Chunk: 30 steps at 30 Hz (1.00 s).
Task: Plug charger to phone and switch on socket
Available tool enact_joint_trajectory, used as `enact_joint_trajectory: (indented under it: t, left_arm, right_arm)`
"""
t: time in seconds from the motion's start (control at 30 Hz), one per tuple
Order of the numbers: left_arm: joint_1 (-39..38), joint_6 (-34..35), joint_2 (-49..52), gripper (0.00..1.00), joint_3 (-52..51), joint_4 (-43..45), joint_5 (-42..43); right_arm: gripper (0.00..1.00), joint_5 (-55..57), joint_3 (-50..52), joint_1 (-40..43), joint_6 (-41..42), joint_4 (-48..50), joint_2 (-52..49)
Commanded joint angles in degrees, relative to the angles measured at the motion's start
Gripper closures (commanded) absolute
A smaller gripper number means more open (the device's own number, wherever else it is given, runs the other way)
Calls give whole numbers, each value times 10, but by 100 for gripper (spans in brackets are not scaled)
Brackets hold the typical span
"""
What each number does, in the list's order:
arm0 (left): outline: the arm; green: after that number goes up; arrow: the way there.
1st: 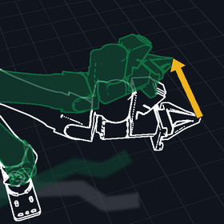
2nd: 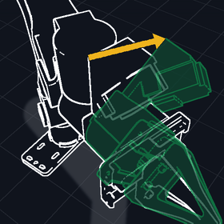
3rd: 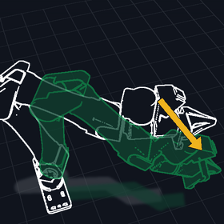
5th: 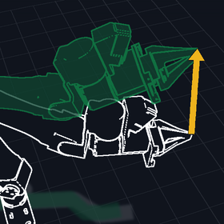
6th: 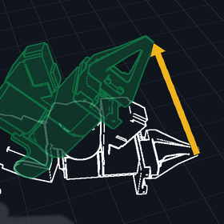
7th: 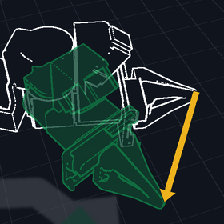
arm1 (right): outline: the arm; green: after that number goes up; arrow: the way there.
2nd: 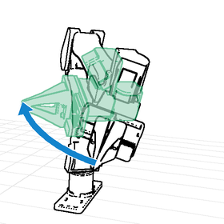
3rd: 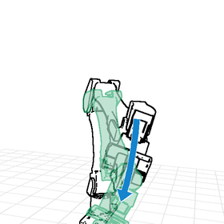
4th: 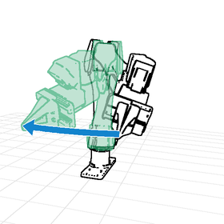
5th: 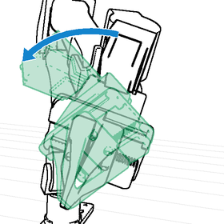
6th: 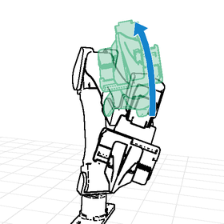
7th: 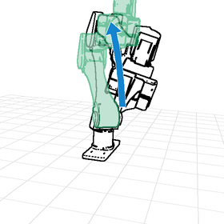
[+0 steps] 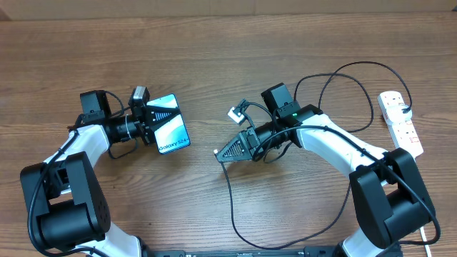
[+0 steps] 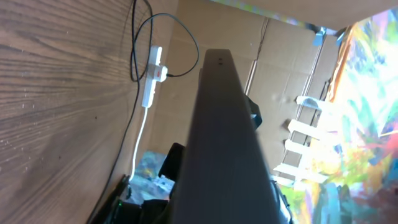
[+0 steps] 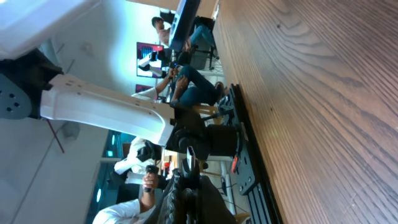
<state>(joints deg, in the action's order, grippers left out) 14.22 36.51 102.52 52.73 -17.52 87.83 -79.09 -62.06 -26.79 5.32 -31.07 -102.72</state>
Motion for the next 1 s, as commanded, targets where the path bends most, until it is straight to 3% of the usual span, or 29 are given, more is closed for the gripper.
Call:
enact_joint_trajectory:
  t: [0.0,0.5,0.7,0.97]
  left_arm:
    - [-3,25,-18,96,8,2,16]
    - [-44,25,-18,95,15,3,16]
    - [-44,29,-18,96,15,16,8]
    - [-45,84,-18,95,15,77,-14]
  right_arm:
    - [96,-20,-14,-16,47,26,-2]
    - [96,-10,-14,-77,254,240,-2]
    - [96,26,-14,-77,281,245,-2]
    - [96,80,-14,-85,295,246,-2]
